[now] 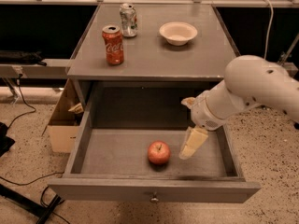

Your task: Pick apple from top drawer and place on counter

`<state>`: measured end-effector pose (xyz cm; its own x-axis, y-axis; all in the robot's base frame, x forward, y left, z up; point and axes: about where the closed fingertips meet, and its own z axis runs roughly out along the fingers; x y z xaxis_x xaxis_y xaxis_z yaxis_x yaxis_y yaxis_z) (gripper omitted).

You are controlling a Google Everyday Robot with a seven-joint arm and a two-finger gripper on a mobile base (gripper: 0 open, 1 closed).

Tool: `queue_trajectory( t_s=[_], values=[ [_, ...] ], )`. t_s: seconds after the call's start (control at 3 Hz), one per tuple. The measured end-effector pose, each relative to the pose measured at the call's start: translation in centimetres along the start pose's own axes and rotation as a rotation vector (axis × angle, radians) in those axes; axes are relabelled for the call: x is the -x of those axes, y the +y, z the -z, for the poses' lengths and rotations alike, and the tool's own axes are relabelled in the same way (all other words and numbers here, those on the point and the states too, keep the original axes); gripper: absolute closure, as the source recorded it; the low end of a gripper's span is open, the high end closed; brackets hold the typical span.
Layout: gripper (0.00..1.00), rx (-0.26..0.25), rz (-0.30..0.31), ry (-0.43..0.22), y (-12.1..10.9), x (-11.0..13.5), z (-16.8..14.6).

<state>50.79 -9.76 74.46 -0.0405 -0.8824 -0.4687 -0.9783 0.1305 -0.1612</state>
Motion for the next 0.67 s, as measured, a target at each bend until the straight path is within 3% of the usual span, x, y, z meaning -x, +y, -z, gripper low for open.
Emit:
queue_trajectory(
  t_s=[0.67],
  values=[
    [0.0,0.038,0.047,-0.072,1.1,1.7,-8.0]
  ],
)
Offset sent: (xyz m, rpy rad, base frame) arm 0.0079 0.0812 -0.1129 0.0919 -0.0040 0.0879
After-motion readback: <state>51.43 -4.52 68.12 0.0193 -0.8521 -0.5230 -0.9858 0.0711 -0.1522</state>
